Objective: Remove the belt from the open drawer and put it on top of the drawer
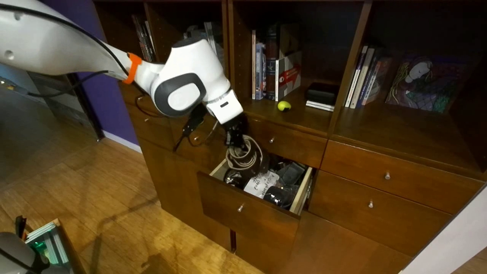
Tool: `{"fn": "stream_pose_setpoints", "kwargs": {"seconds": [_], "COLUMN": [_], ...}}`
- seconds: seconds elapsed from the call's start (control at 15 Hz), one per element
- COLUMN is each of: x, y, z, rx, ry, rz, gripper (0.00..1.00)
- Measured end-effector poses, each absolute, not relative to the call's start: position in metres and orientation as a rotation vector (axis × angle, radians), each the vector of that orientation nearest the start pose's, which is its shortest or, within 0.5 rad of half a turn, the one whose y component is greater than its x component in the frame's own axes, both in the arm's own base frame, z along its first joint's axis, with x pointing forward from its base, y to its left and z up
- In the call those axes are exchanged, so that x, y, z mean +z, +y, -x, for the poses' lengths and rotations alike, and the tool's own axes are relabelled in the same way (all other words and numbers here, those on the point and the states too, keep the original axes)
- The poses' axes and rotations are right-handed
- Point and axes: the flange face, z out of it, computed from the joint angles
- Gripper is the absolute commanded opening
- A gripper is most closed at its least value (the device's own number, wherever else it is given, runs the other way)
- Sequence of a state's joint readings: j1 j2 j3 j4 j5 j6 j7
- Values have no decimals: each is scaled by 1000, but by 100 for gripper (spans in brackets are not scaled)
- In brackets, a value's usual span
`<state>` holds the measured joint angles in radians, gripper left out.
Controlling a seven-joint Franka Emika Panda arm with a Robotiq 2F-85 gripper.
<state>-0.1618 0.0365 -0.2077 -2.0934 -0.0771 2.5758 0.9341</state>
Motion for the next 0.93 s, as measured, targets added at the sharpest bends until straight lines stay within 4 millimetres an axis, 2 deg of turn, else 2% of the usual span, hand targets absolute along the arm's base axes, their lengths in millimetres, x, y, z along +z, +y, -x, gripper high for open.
{"fn": "stream_pose_setpoints", "kwargs": {"seconds": [0.27,0.33,0.4,0.6,0.67,0.93], "x": [518,529,533,525,523,522], "y": [-205,-201,-200,-202,-202,-202], "z": [-544,-544,-544,-545,-546,-549], "rx": [-990,-1059,-1074,-1053,-1049,-1069], "ry": [1629,1582,1571,1582,1583,1571], "rz": [2400,2386,2382,2394,2396,2397], "gripper": [5,19,19,19,5,5]}}
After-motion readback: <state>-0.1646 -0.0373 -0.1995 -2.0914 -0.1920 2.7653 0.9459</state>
